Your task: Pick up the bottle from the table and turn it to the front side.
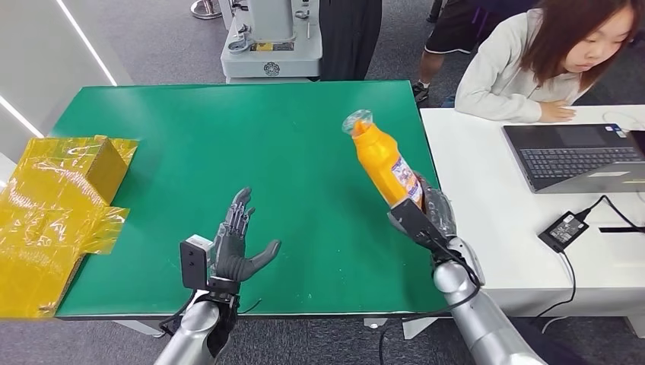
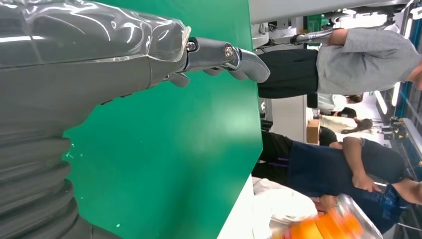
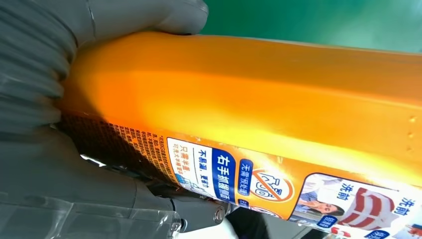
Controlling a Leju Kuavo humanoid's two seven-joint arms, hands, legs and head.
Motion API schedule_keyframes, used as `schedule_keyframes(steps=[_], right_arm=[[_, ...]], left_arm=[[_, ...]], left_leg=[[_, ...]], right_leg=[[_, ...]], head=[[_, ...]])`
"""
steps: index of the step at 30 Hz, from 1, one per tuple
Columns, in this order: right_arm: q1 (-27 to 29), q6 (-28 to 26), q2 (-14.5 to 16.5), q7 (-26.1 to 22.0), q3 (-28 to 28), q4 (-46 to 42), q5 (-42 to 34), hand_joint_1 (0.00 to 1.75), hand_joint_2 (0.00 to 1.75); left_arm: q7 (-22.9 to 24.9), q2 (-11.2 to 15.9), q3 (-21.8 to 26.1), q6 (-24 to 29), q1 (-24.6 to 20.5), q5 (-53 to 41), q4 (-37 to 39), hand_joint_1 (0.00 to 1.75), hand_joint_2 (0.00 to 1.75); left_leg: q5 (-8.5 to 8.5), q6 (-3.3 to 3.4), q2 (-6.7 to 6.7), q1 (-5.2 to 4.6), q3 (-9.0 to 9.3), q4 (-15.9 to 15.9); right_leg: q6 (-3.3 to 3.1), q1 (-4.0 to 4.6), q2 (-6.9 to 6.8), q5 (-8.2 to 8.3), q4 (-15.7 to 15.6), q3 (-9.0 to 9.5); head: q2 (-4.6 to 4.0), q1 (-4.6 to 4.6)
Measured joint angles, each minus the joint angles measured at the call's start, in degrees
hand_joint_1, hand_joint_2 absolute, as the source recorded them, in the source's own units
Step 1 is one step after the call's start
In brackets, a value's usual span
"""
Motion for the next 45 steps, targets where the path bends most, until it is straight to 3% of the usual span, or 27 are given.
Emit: schedule_keyframes(steps=[9,16,25,33,45], right_arm=[[7.87,-2.53,-0.26,-4.69,-5.83,-10.16,-2.03,1.75,1.75],[10.33,-3.34,-0.13,-7.58,-6.62,-14.39,-3.11,1.75,1.75],[9.30,-4.33,2.25,-7.79,-4.92,-15.91,-1.36,1.75,1.75],[6.65,-3.22,4.36,-6.68,-3.29,-15.64,-0.59,1.75,1.75],[2.75,-2.58,7.54,-6.08,-1.37,-13.16,1.04,1.75,1.75]], left_arm=[[0.84,0.41,0.00,-2.89,-1.31,0.06,-0.43,0.00,1.75],[1.36,0.43,0.00,-6.63,-5.73,0.45,-0.40,0.00,1.75],[2.38,-1.48,-0.07,-10.39,-11.48,1.96,0.78,0.00,1.75],[4.06,-3.32,-1.33,-15.68,-13.68,3.15,0.99,0.00,1.75],[4.66,-4.85,-2.62,-14.85,-15.65,4.43,0.99,0.00,1.75]], left_leg=[[-0.01,0.00,0.01,0.00,0.00,0.00],[0.00,-0.02,0.02,0.00,0.00,0.00],[0.01,-0.01,0.04,0.00,0.00,0.00],[0.01,-0.01,0.06,0.00,-0.02,0.00],[0.02,-0.01,0.08,0.00,-0.01,0.00]], right_leg=[[0.00,0.00,0.01,0.01,-0.01,-0.02],[-0.01,0.00,0.02,0.01,0.02,-0.01],[-0.01,0.00,0.05,0.02,0.03,-0.02],[-0.01,-0.01,0.06,0.02,0.03,-0.02],[-0.01,0.00,0.09,0.02,0.04,-0.04]], head=[[0.00,-0.01],[0.00,-0.01],[0.00,-0.01],[0.00,-0.01],[0.00,-0.01]])
